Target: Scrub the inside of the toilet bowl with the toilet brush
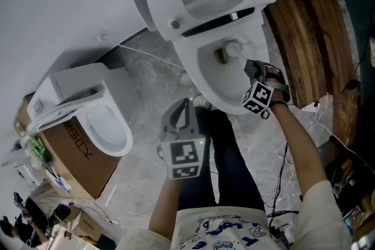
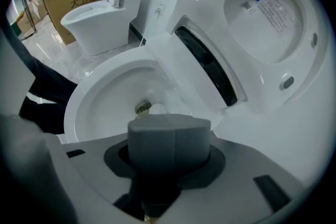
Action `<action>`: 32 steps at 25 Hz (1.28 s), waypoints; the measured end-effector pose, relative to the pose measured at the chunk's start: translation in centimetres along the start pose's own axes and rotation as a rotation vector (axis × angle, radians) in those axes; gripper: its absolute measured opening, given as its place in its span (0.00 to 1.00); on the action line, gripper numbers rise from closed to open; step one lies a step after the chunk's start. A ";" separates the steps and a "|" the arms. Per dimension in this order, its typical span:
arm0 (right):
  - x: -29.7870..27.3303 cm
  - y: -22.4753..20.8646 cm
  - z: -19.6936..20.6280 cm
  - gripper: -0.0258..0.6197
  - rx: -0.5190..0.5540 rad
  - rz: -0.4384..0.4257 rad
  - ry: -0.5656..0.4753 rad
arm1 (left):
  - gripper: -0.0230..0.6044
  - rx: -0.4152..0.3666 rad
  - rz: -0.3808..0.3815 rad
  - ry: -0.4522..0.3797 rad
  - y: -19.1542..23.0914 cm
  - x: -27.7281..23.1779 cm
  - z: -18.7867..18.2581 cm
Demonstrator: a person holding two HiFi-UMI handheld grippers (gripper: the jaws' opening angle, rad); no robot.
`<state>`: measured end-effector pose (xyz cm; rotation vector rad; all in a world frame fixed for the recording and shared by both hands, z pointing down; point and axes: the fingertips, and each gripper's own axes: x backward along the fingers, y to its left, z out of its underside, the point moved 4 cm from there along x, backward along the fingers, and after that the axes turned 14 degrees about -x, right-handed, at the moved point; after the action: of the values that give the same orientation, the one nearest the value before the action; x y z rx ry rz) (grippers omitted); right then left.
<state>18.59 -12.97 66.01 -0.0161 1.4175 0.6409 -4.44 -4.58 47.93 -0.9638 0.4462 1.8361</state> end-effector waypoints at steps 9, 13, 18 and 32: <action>1.1 1.3 3.1 0.31 0.096 0.002 0.053 | 0.04 0.008 0.014 -0.009 -0.8 0.1 -0.2; 1.6 2.0 3.7 0.31 0.048 -0.012 0.094 | 0.04 0.002 0.015 -0.020 -0.9 0.2 -0.7; 2.5 3.4 4.1 0.31 -0.101 -0.066 0.174 | 0.04 0.000 0.008 -0.022 -0.9 0.4 -0.6; 4.5 7.3 4.4 0.30 -0.696 -0.231 0.314 | 0.04 0.016 0.020 -0.026 -1.8 0.5 -0.3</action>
<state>19.61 -3.43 65.26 -0.8486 1.3953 0.9359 -2.85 -3.70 47.55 -0.9267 0.4563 1.8584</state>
